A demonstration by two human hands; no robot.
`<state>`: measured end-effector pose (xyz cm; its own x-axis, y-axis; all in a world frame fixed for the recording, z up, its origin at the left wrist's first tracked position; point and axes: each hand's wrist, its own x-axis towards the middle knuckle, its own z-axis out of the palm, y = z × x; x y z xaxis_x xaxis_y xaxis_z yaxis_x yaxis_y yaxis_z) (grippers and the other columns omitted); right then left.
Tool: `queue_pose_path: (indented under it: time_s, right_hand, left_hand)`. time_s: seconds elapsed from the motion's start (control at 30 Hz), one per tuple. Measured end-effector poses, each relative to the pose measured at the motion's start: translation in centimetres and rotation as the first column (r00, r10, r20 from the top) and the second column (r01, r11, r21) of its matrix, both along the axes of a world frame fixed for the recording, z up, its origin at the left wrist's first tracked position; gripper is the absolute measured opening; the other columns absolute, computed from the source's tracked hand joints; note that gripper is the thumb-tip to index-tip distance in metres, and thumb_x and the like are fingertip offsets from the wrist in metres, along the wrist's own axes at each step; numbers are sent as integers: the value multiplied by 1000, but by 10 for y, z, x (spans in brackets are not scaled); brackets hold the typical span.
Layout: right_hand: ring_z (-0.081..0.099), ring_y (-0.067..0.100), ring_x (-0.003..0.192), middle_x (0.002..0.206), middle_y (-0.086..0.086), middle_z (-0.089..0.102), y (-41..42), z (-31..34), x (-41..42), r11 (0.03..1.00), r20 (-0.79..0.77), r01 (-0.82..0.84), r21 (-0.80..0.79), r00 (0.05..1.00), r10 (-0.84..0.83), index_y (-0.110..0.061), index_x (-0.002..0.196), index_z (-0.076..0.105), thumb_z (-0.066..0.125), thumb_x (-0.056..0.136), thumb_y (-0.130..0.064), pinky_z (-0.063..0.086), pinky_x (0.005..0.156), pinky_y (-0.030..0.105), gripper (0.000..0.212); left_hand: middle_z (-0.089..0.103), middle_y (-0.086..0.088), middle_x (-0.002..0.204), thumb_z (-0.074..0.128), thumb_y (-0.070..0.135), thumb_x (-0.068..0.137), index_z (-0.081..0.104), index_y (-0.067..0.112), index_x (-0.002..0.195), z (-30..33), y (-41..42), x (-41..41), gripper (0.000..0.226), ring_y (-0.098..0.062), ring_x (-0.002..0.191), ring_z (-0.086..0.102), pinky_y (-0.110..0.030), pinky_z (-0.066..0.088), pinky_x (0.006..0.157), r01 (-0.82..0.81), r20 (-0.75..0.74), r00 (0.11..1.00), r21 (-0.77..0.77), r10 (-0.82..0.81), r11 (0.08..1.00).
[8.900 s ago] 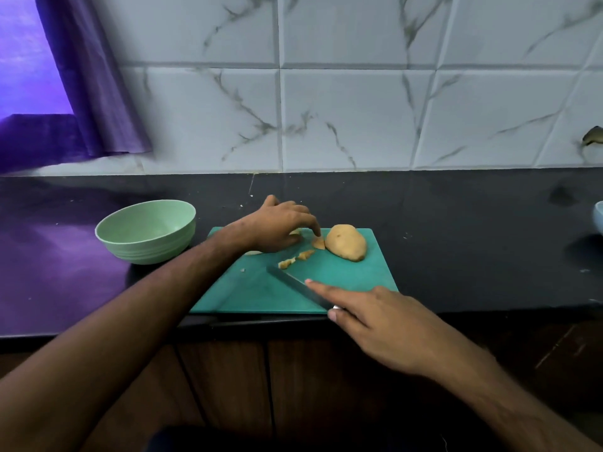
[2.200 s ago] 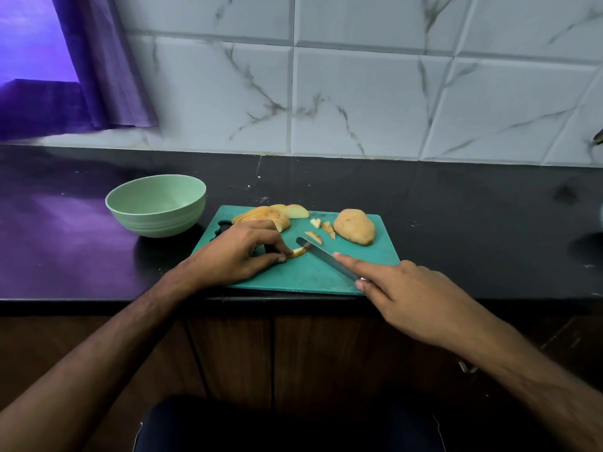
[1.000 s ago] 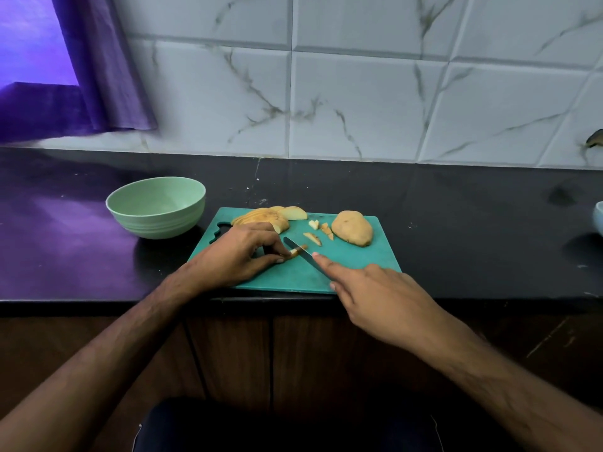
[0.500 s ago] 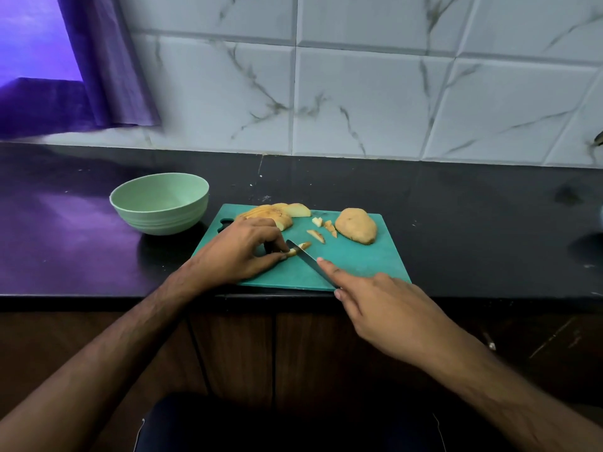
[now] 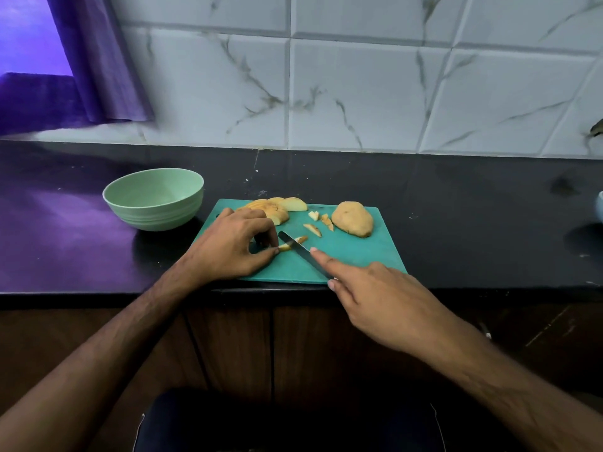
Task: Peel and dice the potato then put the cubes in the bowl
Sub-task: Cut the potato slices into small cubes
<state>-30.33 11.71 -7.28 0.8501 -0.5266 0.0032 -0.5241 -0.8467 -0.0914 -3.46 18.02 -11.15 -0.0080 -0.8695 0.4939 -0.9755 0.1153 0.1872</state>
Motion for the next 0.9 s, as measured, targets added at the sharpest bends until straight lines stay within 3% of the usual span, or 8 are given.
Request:
queue_pose_path:
  time_s: [0.27,0.53,0.8,0.9]
  right_hand:
    - [39,6,67,77,-9,39,2,-4,20,999,-24,6,-35,1000,-7,-47,160,2,25,111,-39,34,61,33,54]
    - [40,5,64,75,-11,41,0,16,6,1000,19,-3,-23,1000,3,-52,158,3,25,110,-43,29,54,25,53]
    - [42,8,70,79,-7,41,12,-6,17,999,-2,-6,-54,1000,6,-45,160,1,25,110,-39,41,67,34,55]
    - [41,6,69,80,-9,42,3,0,27,1000,-9,2,4,1000,-2,-47,159,8,27,111,-39,34,59,31,53]
  left_hand:
    - [62,21,86,73,42,87,64,40,83,2,0,0,10,0,88,59,-41,45,82,-1,-46,999,28,2,1000]
    - [60,23,81,67,50,85,60,41,78,0,-2,2,13,1,83,60,-45,51,77,11,-72,997,2,-10,1000]
    - [62,23,83,70,50,87,68,35,81,-2,-4,5,16,-2,86,61,-45,49,80,28,-93,995,15,-27,999]
    - [62,24,83,67,53,87,65,37,79,-2,-4,7,18,0,85,60,-45,49,79,25,-89,996,8,-24,1000]
